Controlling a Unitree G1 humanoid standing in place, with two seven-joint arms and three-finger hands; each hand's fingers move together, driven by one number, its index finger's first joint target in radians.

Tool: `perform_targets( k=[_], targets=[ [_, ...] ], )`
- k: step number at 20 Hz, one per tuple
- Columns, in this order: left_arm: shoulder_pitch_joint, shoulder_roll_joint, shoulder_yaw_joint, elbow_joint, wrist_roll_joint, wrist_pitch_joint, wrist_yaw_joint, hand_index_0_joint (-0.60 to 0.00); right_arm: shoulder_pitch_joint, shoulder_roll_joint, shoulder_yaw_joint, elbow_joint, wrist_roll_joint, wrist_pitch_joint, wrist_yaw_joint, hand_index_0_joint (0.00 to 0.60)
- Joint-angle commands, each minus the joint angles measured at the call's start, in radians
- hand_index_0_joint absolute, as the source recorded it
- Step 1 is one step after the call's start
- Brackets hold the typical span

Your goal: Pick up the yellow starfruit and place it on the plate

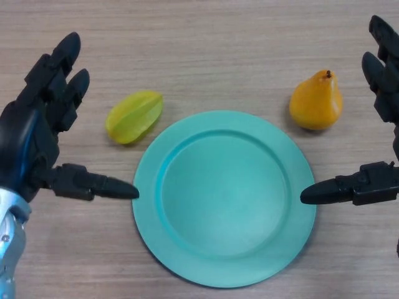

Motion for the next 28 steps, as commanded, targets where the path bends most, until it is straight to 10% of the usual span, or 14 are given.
perform_targets(
  k=[1,13,28],
  targets=[
    [-0.093,0.058,0.053,0.047,0.044,-0.239,0.087,0.0,-0.016,-0.027,-0.036,-0.077,-0.018,-0.122,0.003,0.0],
    [-0.457,0.01,-0.096,0.853,0.269,-0.585,0.28,0.0,-0.004,-0.025,-0.046,-0.113,-0.028,-0.086,0.016,0.0],
    [-0.558,-0.062,-0.152,1.166,0.354,-0.738,0.351,0.0,0.017,-0.03,-0.085,-0.138,-0.003,-0.082,0.01,0.0]
  ],
)
